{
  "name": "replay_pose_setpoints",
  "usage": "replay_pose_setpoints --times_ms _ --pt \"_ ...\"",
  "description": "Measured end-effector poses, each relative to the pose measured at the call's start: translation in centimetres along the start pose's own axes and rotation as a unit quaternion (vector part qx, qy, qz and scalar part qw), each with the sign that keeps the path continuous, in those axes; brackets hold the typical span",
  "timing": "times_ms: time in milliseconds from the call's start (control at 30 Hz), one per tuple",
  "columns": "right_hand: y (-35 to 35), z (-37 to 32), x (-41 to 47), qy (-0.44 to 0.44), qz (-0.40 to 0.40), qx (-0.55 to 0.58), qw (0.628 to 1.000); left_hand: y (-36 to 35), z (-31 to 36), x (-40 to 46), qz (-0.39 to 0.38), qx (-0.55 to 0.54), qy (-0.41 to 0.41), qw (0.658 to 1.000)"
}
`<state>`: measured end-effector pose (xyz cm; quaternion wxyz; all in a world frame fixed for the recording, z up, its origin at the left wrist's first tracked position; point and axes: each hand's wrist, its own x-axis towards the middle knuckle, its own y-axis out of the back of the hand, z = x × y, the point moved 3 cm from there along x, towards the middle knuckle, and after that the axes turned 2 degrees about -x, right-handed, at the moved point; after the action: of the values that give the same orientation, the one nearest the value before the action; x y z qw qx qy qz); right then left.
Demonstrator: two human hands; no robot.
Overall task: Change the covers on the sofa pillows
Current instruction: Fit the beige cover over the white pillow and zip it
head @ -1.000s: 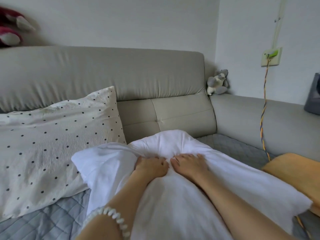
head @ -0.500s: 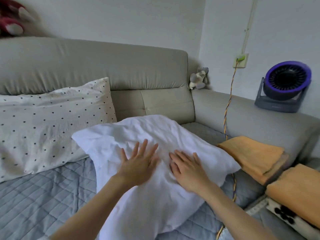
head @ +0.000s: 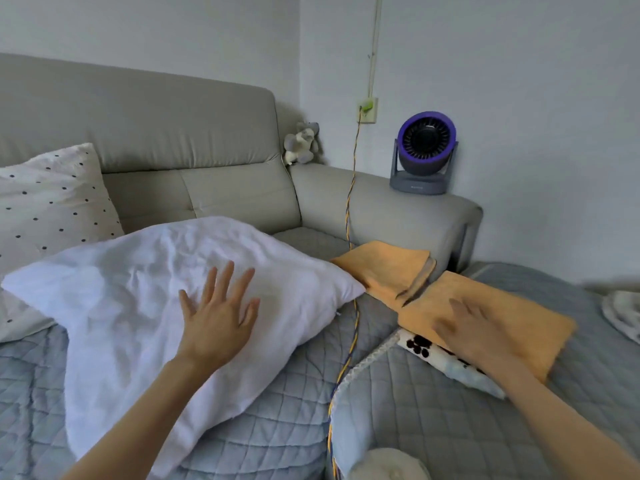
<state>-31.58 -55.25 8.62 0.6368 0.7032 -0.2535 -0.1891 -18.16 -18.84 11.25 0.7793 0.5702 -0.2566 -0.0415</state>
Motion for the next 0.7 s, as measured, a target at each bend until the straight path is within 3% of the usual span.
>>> replay_pose_setpoints --times_ms 100,367,567,700 --pt "-1.5 1.0 0.4 -0.001 -0.021 -0.015 1.000 -3.0 -0.8 -0.6 -0.040 0.072 0.011 0.997" --pt "-2.6 0.7 0.6 0.028 -0.036 -0.120 0.992 -3.5 -1.3 -1.0 -0.052 0.100 -0.004 0.994" --pt "0.5 -1.7 0.1 0.016 0.145 -0.086 0.986 -3.5 -1.3 -1.4 -0.099 0.128 -0.010 0.987" --pt "8.0 -4.1 -0.1 -0.016 0.306 0.166 0.937 -2.6 -1.3 -0.1 -0.154 0.118 0.014 0.981"
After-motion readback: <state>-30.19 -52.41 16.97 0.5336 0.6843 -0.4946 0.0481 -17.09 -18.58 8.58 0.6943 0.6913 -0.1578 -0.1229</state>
